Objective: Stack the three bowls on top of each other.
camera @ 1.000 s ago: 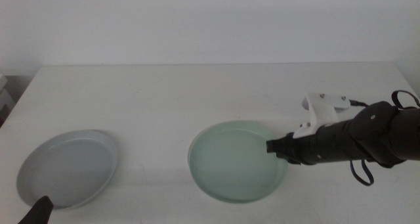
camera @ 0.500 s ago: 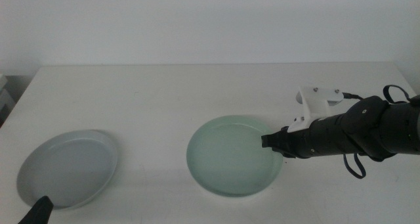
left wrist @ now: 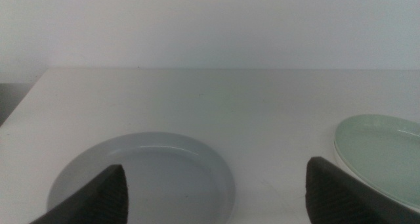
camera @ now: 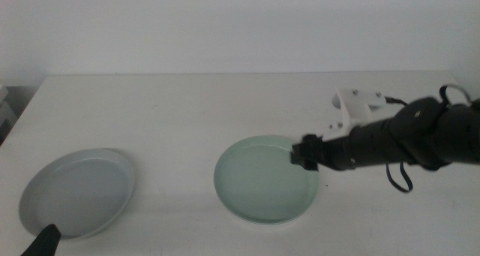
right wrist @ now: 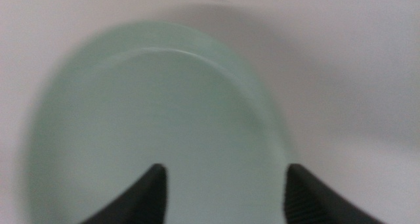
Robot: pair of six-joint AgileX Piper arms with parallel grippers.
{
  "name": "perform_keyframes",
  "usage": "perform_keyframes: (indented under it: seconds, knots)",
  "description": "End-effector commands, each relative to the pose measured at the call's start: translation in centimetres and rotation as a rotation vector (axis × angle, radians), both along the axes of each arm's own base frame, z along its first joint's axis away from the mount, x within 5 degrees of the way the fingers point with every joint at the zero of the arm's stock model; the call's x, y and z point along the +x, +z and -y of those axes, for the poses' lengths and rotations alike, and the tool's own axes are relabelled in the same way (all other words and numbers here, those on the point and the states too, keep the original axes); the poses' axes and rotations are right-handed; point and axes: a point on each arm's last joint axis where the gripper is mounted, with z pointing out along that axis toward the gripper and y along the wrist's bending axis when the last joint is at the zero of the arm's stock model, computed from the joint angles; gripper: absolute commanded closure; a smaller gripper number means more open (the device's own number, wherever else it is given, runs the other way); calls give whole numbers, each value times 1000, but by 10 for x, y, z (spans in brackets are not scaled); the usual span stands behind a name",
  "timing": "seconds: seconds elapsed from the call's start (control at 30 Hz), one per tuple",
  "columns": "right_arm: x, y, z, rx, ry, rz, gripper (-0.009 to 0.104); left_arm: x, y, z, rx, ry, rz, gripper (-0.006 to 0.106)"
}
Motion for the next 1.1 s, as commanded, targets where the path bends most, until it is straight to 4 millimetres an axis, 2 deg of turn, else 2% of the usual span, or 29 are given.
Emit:
perform_keyframes:
  seconds: [0.0,0.17,0.37,0.47,0.57,0.8,0.9,1.07]
  knots:
    - [0,48,-3,82,51,91,38,-1,9,-2,-29,17,88,9]
    - [-21,107,-1,126,157,228,34,-1,9,-2,-29,17,88,9]
    - [-74,177,19,95,274,457,38,-1,9,-2,-29,17,88,9]
    - [-100,199,31,51,310,527,41,-1,9,-2,-29,17,88,9]
    - [-127,208,46,17,286,567,44,-1,9,-2,-29,17,88,9]
    - [-175,211,77,-22,194,627,45,-1,9,-2,-29,17,88,9]
    - [-183,212,81,-32,183,636,45,-1,9,-2,-29,17,88,9]
    - [-184,213,82,-34,180,652,45,-1,9,-2,-29,17,88,9]
